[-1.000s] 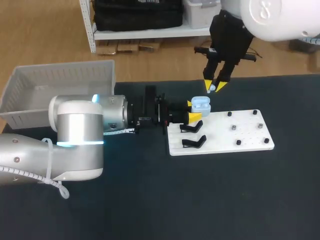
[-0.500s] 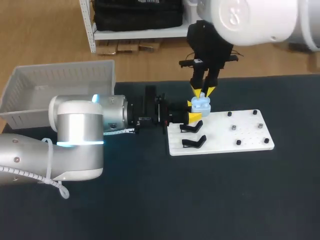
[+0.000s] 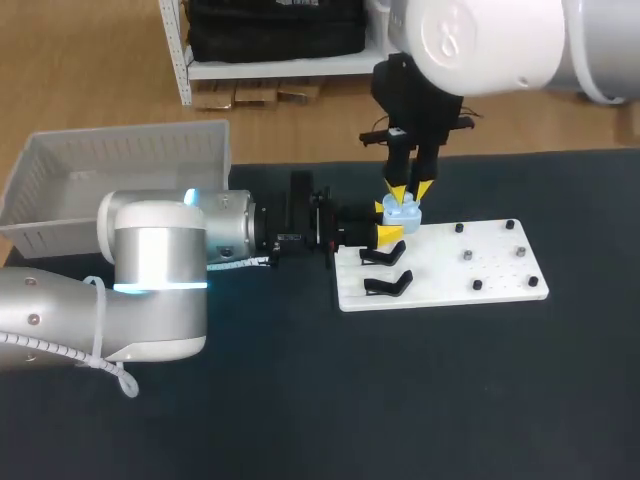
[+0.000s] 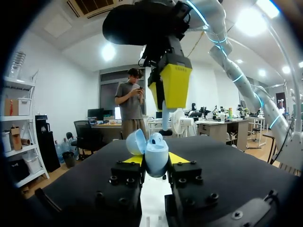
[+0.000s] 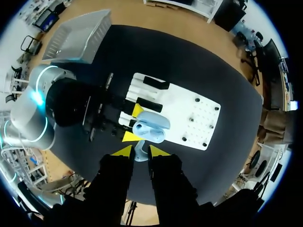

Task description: Pick up each earbud case from the left stands, insert the matching earbuds, close the lid, and place the case in the box.

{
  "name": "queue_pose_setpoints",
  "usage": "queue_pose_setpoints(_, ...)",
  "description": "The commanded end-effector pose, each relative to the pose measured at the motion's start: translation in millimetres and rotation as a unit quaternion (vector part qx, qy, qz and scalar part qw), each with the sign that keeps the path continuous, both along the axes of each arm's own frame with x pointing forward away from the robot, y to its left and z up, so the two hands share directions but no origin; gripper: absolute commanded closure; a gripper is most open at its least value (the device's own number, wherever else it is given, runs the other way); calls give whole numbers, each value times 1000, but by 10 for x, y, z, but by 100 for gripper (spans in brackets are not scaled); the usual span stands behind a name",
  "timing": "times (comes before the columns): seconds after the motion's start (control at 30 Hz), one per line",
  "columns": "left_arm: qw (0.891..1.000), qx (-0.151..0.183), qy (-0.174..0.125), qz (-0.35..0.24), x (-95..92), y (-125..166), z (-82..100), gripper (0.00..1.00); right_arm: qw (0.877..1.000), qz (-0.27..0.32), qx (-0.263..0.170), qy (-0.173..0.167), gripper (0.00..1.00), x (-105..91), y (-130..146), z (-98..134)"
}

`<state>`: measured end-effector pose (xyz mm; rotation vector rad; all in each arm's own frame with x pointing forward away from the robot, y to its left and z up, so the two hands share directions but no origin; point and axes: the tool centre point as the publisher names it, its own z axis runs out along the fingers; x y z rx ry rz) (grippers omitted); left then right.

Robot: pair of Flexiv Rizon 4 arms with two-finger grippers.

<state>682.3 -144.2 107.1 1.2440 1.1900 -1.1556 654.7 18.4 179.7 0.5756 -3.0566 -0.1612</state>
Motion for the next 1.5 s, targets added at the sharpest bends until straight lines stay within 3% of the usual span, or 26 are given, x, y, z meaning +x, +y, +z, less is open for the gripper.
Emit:
queue_pose_setpoints(0.03, 1000, -2, -2, 4, -16, -5, -13, 100, 1000, 4, -3, -4, 100, -3, 40, -27)
queue_pose_setpoints(1.5, 1000, -2, -2, 4, -16, -5, -13, 100, 1000, 12, 2, -6, 100, 158, 78, -183)
